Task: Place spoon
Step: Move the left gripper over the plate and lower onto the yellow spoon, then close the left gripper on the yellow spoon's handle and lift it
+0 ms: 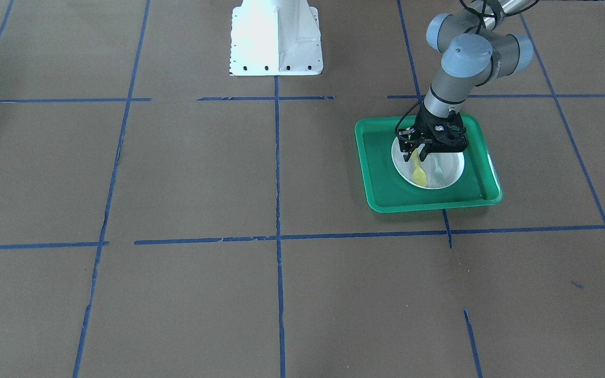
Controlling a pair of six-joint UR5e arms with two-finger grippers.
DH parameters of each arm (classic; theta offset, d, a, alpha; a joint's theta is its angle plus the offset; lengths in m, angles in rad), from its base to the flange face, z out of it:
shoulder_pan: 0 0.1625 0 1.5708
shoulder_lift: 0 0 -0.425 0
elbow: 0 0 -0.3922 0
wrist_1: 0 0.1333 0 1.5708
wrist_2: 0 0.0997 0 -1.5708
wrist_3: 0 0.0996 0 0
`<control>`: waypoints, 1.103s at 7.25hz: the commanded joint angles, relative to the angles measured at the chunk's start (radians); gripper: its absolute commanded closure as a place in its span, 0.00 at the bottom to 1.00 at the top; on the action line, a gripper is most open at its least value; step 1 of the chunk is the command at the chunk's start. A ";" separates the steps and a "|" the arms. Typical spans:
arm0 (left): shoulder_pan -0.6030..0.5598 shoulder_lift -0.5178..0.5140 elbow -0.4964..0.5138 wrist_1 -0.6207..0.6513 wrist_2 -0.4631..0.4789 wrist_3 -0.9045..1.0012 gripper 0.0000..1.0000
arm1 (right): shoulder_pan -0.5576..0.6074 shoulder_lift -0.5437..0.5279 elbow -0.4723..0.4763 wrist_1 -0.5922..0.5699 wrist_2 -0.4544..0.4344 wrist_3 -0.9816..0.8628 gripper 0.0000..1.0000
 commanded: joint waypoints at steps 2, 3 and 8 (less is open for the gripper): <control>-0.001 0.000 0.005 0.002 -0.002 0.006 0.95 | 0.000 0.000 0.000 -0.001 0.000 0.000 0.00; -0.003 0.000 0.005 0.002 -0.003 0.006 1.00 | 0.000 0.000 0.000 -0.001 0.000 0.000 0.00; -0.026 -0.153 -0.072 0.233 -0.005 -0.006 1.00 | 0.000 0.000 0.000 -0.001 0.000 0.000 0.00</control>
